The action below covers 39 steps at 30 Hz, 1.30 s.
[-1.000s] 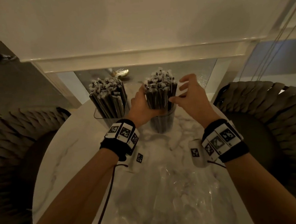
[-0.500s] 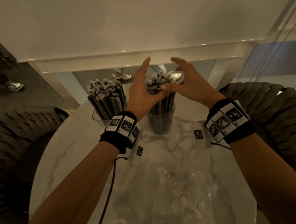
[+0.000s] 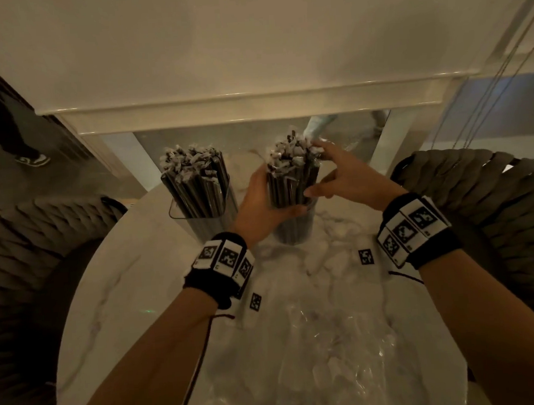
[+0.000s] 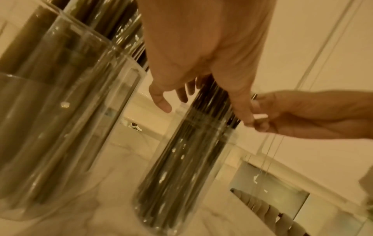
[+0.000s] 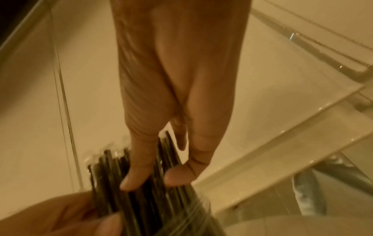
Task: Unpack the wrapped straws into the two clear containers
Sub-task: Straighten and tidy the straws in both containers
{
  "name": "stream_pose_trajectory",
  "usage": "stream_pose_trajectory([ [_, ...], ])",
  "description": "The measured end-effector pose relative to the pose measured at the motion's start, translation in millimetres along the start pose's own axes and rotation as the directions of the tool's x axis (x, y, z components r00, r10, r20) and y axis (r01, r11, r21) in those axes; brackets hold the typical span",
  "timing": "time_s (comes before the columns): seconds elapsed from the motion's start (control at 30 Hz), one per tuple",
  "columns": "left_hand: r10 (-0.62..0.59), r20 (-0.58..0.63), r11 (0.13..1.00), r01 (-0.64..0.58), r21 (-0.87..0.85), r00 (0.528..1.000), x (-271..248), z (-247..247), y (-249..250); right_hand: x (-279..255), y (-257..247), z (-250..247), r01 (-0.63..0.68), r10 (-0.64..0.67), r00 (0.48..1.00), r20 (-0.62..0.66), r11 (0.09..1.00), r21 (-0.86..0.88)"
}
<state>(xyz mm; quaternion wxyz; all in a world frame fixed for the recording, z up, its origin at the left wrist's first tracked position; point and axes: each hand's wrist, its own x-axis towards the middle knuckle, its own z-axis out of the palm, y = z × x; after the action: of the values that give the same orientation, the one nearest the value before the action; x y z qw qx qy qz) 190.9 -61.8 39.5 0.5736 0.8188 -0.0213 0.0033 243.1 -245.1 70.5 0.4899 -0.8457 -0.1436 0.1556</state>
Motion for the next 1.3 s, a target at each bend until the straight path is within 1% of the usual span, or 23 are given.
stream_pose_trajectory([
  [0.1,0.018,-0.027,0.993,-0.015,0.116,0.999,8.1,2.0,2.6,7.8,-2.2,11.4,0.079,-0.081,0.996,-0.036,0.996,-0.038],
  [0.17,0.029,-0.073,0.980,-0.014,0.196,0.997,15.1,-3.5,7.8,14.8,-8.5,6.6,0.077,-0.086,0.994,-0.068,0.990,-0.120],
  [0.2,0.035,-0.080,0.979,-0.018,0.203,0.996,19.1,-7.4,7.8,18.9,-11.2,1.1,0.064,-0.075,0.994,-0.075,0.988,-0.141],
  [0.27,0.032,-0.045,0.975,-0.021,0.223,0.998,26.9,-13.5,3.0,24.1,-15.2,-9.2,0.042,-0.052,0.997,-0.057,0.985,-0.169],
  [0.37,-0.047,0.062,0.957,0.027,0.289,0.997,30.2,-12.1,-7.6,23.4,-11.9,-7.5,0.029,-0.022,0.999,0.040,0.982,-0.186],
  [0.43,-0.079,0.068,0.957,0.056,0.283,0.995,28.9,-9.1,-11.3,19.8,-7.4,-0.6,0.025,-0.018,0.999,0.045,0.987,-0.161],
  [0.5,-0.085,0.052,0.957,0.067,0.284,0.995,29.1,-8.5,-14.3,18.3,-3.7,-0.4,0.026,-0.019,0.999,0.038,0.983,-0.184],
  [0.57,-0.082,0.000,0.959,0.079,0.272,0.997,24.1,-10.0,-12.7,14.2,-0.8,-1.7,0.006,-0.003,1.000,0.018,0.982,-0.187],
  [0.6,-0.064,-0.038,0.968,0.071,0.239,0.997,19.4,-10.4,-10.8,10.8,1.4,-2.2,-0.006,0.003,1.000,-0.026,0.988,-0.152],
  [0.63,-0.047,-0.087,0.979,0.063,0.193,0.995,13.1,-10.2,-7.9,5.6,3.7,-1.9,-0.015,0.004,0.994,-0.110,0.995,-0.100],
  [0.67,-0.032,-0.156,0.989,0.053,0.136,0.987,5.0,-9.7,-4.9,-0.4,5.7,-1.5,-0.015,0.006,0.974,-0.227,0.999,-0.039],
  [0.7,-0.018,-0.249,0.996,0.039,0.076,0.968,-5.3,-7.8,-1.3,-7.8,6.9,0.6,-0.002,0.007,0.940,-0.342,1.000,0.015],
  [0.73,0.004,-0.355,0.999,0.008,0.032,0.935,-14.9,-5.2,0.3,-15.0,9.0,4.4,0.015,0.005,0.907,-0.420,0.999,0.045],
  [0.77,0.039,-0.442,0.999,-0.033,0.021,0.896,-23.2,-2.3,0.6,-21.7,9.2,9.6,0.030,-0.007,0.891,-0.453,0.999,0.043],
  [0.8,0.077,-0.480,0.997,-0.063,0.045,0.874,-29.8,1.7,0.8,-26.2,10.3,16.8,0.036,-0.025,0.893,-0.450,0.999,0.015],
  [0.83,0.112,-0.461,0.993,-0.080,0.089,0.881,-34.3,7.2,0.7,-28.7,10.4,24.7,0.041,-0.046,0.902,-0.428,0.999,-0.021],
  [0.87,0.137,-0.401,0.986,-0.085,0.144,0.906,-36.4,13.0,0.9,-29.0,11.2,33.2,0.047,-0.062,0.912,-0.405,0.998,-0.047],
  [0.93,0.124,-0.277,0.972,-0.060,0.229,0.953,-32.9,23.0,1.9,-23.5,12.4,47.6,0.033,-0.053,0.918,-0.393,0.998,-0.058],
  [0.97,0.109,-0.239,0.967,-0.048,0.249,0.965,-27.5,26.5,0.8,-19.4,12.4,52.3,0.015,-0.040,0.915,-0.402,0.998,-0.063],
  [1.07,0.095,-0.215,0.959,-0.031,0.282,0.972,-11.0,30.3,1.1,-8.8,12.0,57.7,-0.007,-0.036,0.904,-0.426,0.995,-0.097],
  [1.13,0.137,-0.214,0.939,-0.058,0.339,0.967,-4.0,28.4,1.2,-5.9,8.7,55.9,0.008,-0.033,0.903,-0.428,0.998,-0.060],
  [1.2,0.161,-0.202,0.918,-0.071,0.390,0.966,-1.1,26.2,1.8,-3.7,5.8,53.7,0.010,-0.041,0.924,-0.379,0.997,-0.082],
  [1.3,0.152,-0.180,0.901,-0.062,0.430,0.972,-1.6,25.0,4.5,-3.7,-0.1,49.3,0.009,-0.065,0.955,-0.290,0.982,-0.189],
])
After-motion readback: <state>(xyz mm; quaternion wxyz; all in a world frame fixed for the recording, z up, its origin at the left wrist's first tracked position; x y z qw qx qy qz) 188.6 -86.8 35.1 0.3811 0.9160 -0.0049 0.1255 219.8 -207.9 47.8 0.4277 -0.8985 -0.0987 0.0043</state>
